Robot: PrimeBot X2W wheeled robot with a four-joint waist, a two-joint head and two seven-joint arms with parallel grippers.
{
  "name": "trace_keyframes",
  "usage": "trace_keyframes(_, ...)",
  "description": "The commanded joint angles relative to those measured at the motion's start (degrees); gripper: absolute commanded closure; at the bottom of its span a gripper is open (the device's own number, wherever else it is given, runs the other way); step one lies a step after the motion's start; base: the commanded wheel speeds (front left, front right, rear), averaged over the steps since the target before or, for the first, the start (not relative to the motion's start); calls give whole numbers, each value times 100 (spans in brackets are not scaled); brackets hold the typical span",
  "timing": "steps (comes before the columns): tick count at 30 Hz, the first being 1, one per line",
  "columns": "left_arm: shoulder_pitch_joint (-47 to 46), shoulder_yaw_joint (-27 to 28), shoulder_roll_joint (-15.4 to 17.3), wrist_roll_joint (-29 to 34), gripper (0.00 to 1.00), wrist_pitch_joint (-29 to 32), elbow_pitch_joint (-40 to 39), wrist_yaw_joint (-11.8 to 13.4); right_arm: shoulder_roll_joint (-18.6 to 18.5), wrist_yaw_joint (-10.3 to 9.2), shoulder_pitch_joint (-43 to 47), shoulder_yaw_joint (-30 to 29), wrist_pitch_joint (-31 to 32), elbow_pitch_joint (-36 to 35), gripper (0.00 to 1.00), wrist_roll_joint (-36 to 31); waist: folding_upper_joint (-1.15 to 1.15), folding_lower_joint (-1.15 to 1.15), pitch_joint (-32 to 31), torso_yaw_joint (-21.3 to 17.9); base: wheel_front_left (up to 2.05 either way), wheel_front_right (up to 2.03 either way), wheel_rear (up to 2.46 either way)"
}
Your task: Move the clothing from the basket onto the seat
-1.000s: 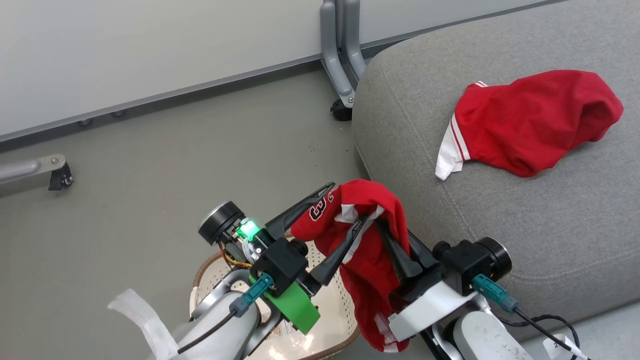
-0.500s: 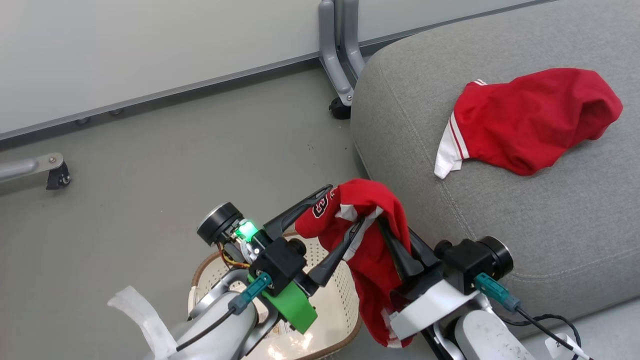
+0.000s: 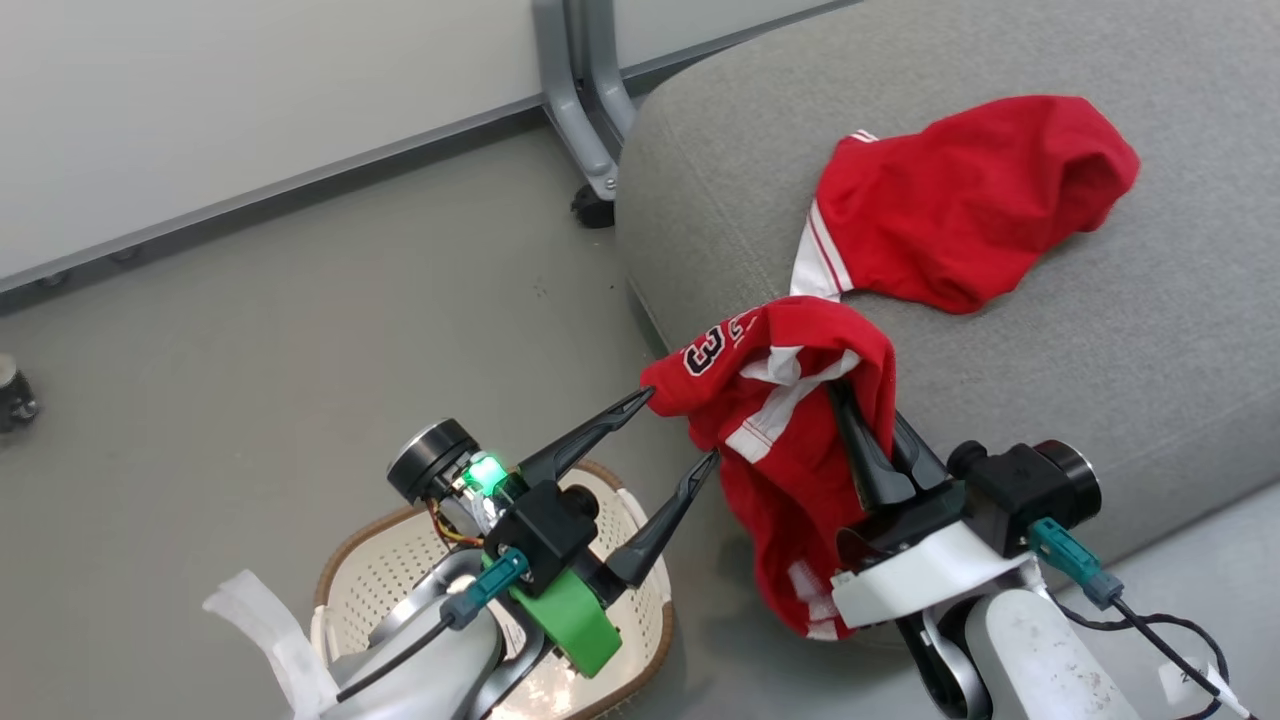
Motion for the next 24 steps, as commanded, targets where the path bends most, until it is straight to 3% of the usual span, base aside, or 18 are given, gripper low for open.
trace_keyframes(1,-26,-38,85,-88,0,32,-41,-18,-7,-10,84,-73,-4,-99,100,-27,0,0,164,-465,0,0,0)
trace_keyframes(12,221,-268,416,-574,0,316,-350,-17,-3,-10,482,-348,-4,-700,100,86,0,0,489,-1471,0,0,0)
trace_keyframes(24,306,-575,707,-809,0,473,-682,-10,-3,-10,568,-781,-4,-1097,100,417,0,0,889,-1570,0,0,0)
